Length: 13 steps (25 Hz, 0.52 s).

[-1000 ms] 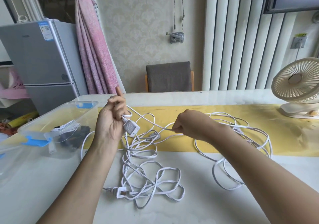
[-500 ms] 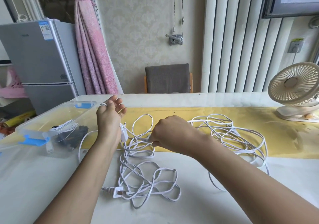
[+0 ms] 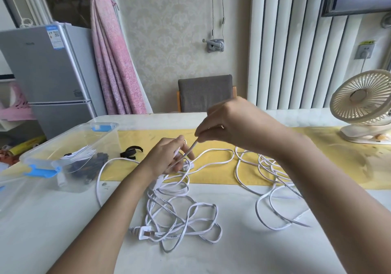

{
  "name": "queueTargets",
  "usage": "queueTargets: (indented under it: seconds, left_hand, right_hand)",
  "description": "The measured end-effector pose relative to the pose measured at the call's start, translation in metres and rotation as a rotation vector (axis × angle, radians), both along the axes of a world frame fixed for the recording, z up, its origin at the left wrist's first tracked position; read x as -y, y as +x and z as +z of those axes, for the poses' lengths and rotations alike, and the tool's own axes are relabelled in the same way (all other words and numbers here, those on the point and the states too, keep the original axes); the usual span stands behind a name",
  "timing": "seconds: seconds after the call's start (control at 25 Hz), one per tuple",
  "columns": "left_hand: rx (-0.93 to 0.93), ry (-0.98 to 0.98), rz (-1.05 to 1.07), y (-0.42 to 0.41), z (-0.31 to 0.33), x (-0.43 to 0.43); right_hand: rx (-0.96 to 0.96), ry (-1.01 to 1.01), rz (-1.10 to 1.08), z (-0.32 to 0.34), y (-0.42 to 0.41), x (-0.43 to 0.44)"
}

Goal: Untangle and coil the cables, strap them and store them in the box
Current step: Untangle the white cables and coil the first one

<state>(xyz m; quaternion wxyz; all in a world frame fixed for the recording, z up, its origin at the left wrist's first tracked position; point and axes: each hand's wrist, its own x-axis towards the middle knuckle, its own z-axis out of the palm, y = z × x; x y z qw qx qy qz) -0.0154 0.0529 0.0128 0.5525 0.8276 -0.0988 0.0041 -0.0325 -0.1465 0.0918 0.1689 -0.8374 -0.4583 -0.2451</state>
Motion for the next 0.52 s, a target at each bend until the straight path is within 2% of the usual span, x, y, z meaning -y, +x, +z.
queueTargets:
  seconds: [0.12,0.32,0.44,0.52]
  left_hand:
    - [-0.174,-0.048,-0.159,-0.004,0.005,0.0]
    - [-0.451,-0.319,-0.356,-0.006,0.012,0.0]
    - [-0.552,-0.515,-0.665,-0.006,0.014,-0.006]
    - [-0.602,-0.729,-0.892,-0.005,0.017,-0.006]
  right_hand:
    - [0.069,0.069,-0.015,0.005,0.009,0.011]
    - [0.156,0.273,-0.183,0.001,0.032,0.035]
    - [0.15,0.299,-0.303,-0.018,0.05,0.036]
    - [0.117,0.327,-0.325,-0.028,0.058,0.034]
